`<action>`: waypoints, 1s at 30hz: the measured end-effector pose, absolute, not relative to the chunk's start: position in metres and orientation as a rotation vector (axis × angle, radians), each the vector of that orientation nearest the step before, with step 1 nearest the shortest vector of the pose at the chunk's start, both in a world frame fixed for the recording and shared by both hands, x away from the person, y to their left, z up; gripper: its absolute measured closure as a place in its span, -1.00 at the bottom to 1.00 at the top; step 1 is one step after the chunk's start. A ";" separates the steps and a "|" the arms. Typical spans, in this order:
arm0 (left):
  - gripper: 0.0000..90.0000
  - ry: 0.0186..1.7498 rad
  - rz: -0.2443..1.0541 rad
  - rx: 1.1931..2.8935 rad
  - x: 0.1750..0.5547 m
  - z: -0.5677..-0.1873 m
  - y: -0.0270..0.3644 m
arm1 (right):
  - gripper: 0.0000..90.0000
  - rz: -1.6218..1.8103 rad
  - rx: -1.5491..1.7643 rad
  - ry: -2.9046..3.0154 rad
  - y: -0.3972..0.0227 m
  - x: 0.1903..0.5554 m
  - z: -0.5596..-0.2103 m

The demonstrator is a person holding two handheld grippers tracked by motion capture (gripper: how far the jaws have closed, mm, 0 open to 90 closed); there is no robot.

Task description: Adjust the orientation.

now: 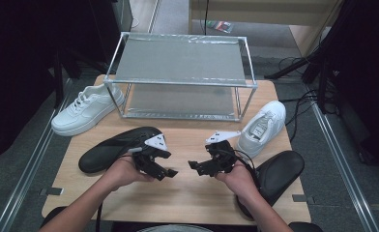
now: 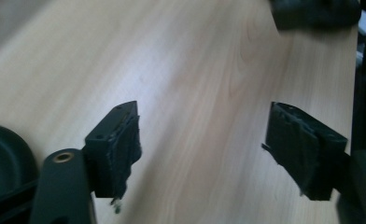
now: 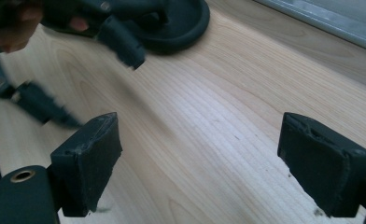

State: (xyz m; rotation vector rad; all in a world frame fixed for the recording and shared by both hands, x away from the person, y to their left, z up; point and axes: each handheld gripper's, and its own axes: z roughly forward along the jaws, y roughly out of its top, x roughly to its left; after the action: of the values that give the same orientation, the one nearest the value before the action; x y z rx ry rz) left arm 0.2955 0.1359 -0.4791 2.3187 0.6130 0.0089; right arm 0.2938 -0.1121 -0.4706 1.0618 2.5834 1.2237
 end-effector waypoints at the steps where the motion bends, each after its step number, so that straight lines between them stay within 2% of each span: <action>1: -0.39 0.613 0.009 2.319 0.296 -0.479 0.136 | -0.69 1.224 1.062 2.583 -0.112 0.294 -0.471; 4: -0.31 0.671 -0.012 2.320 0.301 -0.480 0.136 | -0.69 1.262 1.019 2.607 -0.113 0.287 -0.478; 6: -0.12 0.701 -0.044 2.324 0.303 -0.481 0.137 | -0.69 1.246 0.998 2.613 -0.116 0.284 -0.484; 11: -0.12 0.741 -0.040 2.312 0.305 -0.484 0.139 | -0.69 1.236 0.895 2.635 -0.121 0.283 -0.486; 12: -0.11 0.754 0.002 2.313 0.304 -0.487 0.136 | -0.47 1.235 0.849 2.670 -0.121 0.283 -0.485; 13: -0.09 0.763 -0.013 2.306 0.303 -0.489 0.134 | -0.37 1.233 0.825 2.682 -0.122 0.283 -0.485; 16: -0.09 0.726 0.023 2.327 0.299 -0.491 0.129 | -0.29 1.212 0.801 2.720 -0.123 0.281 -0.485; 19: -0.08 0.701 -0.007 2.332 0.296 -0.488 0.128 | -0.21 1.214 0.789 2.728 -0.122 0.277 -0.483; 22: -0.10 0.656 -0.022 2.330 0.293 -0.486 0.130 | 0.00 1.243 0.831 2.726 -0.120 0.275 -0.481; 24: -0.10 0.654 -0.030 2.336 0.292 -0.487 0.130 | 0.01 1.260 0.837 2.724 -0.120 0.276 -0.481; 25: -0.09 0.658 -0.055 2.346 0.293 -0.488 0.130 | 0.10 1.272 0.819 2.732 -0.119 0.277 -0.482; 30: -0.13 0.659 -0.060 2.330 0.294 -0.487 0.133 | 0.08 1.257 0.837 2.728 -0.121 0.279 -0.482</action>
State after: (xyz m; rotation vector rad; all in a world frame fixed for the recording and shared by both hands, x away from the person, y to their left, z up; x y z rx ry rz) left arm 0.2943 0.1329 -0.4868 2.3304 0.6592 -0.0601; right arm 0.2786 -0.1205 -0.4822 0.8370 2.7276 1.2566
